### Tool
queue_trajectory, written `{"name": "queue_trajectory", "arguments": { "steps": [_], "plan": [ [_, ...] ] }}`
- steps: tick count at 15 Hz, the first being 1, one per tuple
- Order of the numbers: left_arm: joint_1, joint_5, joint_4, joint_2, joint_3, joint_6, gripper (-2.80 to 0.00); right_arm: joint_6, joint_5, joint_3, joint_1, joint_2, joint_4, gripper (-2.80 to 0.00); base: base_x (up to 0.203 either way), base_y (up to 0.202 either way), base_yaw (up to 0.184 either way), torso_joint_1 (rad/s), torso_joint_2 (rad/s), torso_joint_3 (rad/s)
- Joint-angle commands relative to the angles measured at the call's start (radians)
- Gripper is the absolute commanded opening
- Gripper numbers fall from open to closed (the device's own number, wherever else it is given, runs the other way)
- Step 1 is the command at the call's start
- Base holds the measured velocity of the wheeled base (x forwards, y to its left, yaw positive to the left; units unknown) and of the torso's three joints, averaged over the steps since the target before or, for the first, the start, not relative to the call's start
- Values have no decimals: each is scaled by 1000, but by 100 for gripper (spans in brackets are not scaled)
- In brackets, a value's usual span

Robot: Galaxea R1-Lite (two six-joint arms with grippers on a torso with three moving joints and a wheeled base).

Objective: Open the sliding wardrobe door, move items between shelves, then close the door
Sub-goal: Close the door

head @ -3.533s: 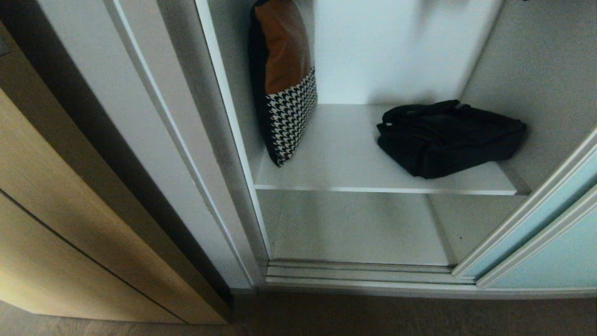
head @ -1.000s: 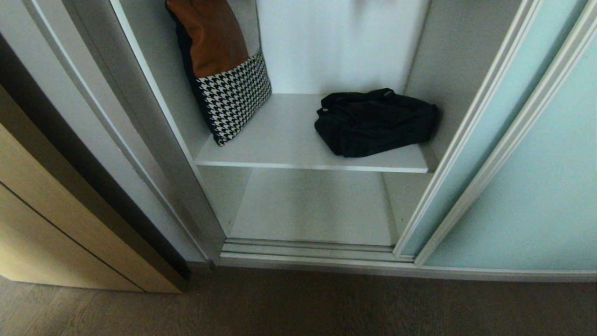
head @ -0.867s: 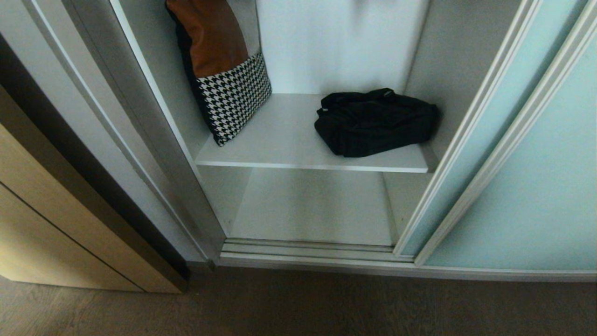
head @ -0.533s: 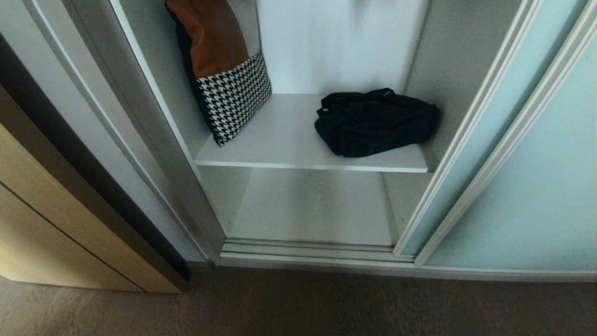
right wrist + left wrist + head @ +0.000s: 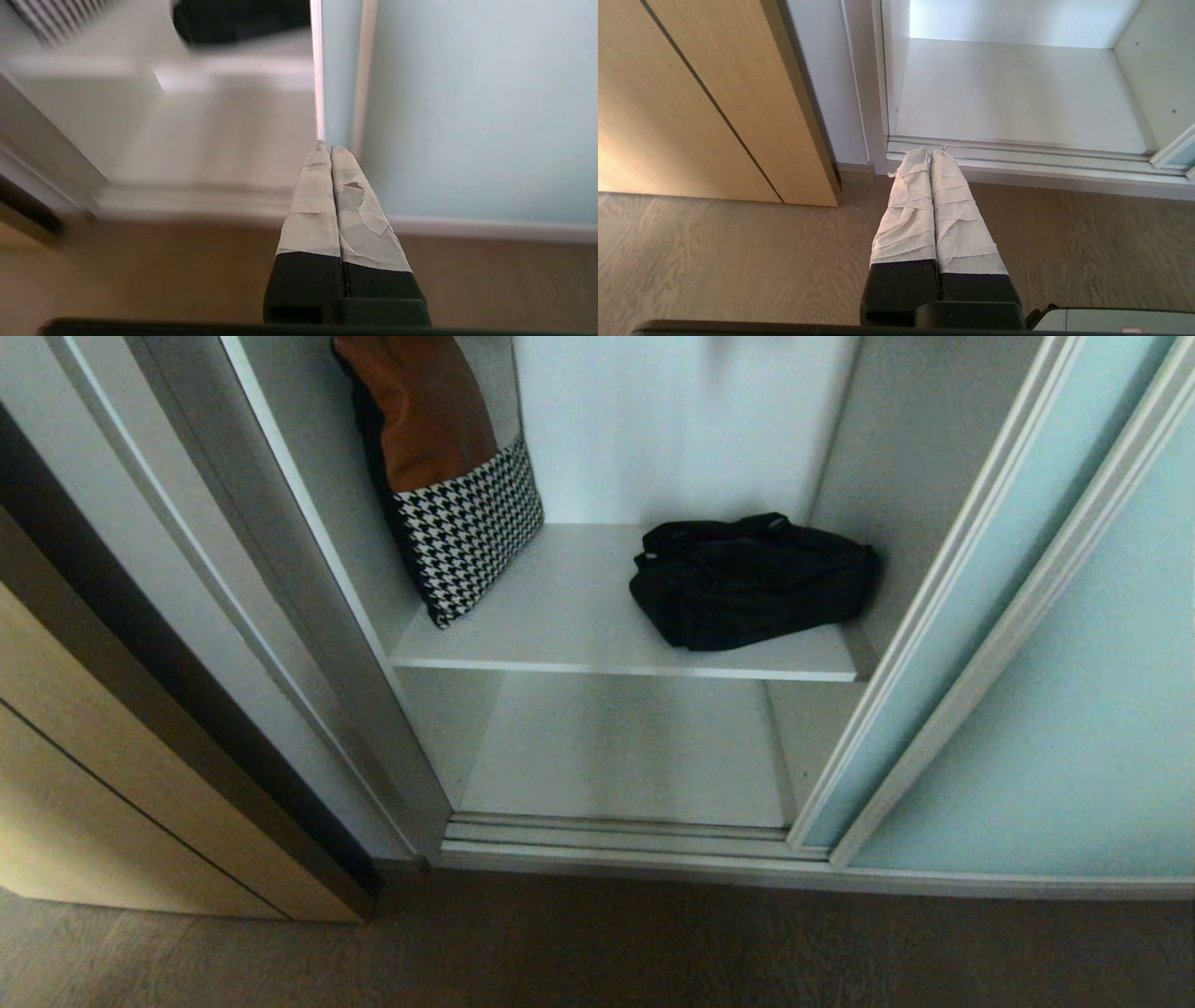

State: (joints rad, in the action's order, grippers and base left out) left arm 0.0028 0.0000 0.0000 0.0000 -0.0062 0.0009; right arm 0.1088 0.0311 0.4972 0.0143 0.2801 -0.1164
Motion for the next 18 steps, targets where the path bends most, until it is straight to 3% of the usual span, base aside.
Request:
{"name": "queue_trajectory", "arguments": {
  "steps": [1,8,11,14,18],
  "plan": [
    [0,0,0,2,0,0,-280,34,-2,204,10,270,-12,-280,0,0,0,0,0,0],
    [0,0,0,2,0,1,-280,75,-47,474,-1,633,-31,-280,0,0,0,0,0,0],
    [0,0,0,2,0,-1,-280,135,-67,614,-56,772,-67,-280,0,0,0,0,0,0],
    [0,0,0,2,0,-1,-280,203,-160,669,-150,855,-89,-280,0,0,0,0,0,0],
    [0,0,0,2,0,-1,-280,269,-375,704,-325,955,-93,-280,0,0,0,0,0,0]
  ]
}}
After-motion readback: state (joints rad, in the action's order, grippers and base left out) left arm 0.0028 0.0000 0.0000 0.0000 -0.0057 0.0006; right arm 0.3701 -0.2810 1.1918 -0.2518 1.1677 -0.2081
